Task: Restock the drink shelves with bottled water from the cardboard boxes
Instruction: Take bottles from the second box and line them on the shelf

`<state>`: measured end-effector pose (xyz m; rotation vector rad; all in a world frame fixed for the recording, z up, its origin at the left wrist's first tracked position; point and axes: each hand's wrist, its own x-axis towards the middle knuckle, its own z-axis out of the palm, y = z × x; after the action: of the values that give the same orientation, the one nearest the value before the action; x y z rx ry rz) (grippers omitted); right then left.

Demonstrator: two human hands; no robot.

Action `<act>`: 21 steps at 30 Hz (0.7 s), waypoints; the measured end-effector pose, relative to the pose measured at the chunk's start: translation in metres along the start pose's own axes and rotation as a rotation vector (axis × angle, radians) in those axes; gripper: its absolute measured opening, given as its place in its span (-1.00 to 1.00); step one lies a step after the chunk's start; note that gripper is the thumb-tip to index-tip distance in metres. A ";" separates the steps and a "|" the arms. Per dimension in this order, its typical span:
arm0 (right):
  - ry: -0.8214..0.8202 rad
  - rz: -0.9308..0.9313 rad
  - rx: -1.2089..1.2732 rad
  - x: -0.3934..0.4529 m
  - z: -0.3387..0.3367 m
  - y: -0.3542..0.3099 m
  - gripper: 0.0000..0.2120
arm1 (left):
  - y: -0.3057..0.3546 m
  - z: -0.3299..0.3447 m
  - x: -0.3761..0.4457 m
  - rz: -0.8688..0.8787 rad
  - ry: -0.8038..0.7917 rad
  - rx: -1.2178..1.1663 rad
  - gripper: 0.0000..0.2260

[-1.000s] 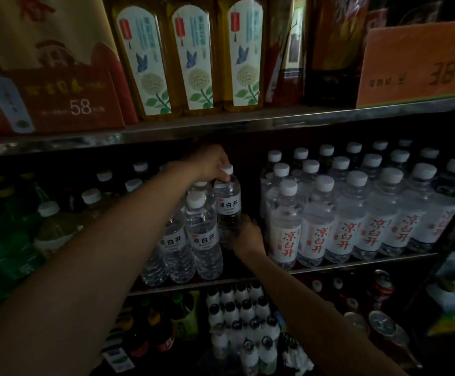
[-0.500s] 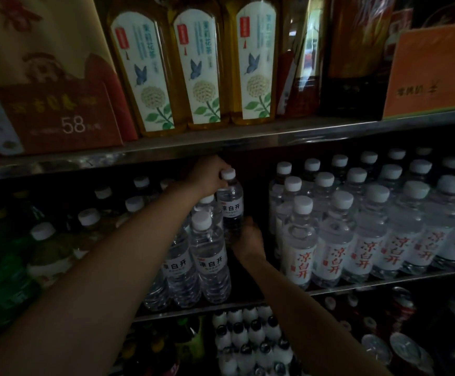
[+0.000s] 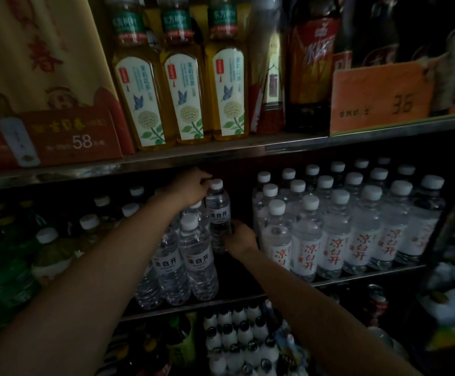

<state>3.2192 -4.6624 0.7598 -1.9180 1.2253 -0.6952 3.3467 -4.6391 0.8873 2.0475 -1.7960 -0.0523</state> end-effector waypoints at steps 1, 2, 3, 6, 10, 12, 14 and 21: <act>-0.006 -0.013 -0.008 -0.005 -0.006 -0.003 -0.64 | 0.002 -0.002 -0.006 -0.008 0.035 0.021 -0.67; -0.010 -0.027 -0.017 -0.011 -0.012 -0.005 -0.64 | 0.004 -0.004 -0.012 -0.022 0.057 0.030 -0.65; -0.009 -0.040 -0.027 -0.017 -0.017 -0.008 -0.64 | 0.005 -0.006 -0.020 -0.037 0.070 0.035 -0.63; -0.002 -0.083 -0.054 -0.040 -0.031 -0.013 -0.64 | 0.006 -0.012 -0.046 -0.073 0.097 0.027 -0.59; 0.009 -0.164 -0.086 -0.074 -0.049 -0.019 -0.64 | 0.011 -0.018 -0.092 -0.039 0.155 0.082 -0.55; 0.011 -0.204 -0.086 -0.094 -0.061 -0.025 -0.63 | 0.016 -0.019 -0.116 -0.060 0.169 0.105 -0.52; 0.026 -0.238 -0.084 -0.116 -0.073 -0.032 -0.60 | 0.026 -0.019 -0.140 -0.089 0.191 0.135 -0.50; 0.091 -0.189 -0.163 -0.202 -0.102 -0.024 -0.46 | 0.049 0.000 -0.216 -0.069 0.135 0.067 -0.50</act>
<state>3.0741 -4.5013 0.8278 -2.1790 1.1977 -0.8090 3.2646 -4.4365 0.8521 2.1051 -1.6663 0.1250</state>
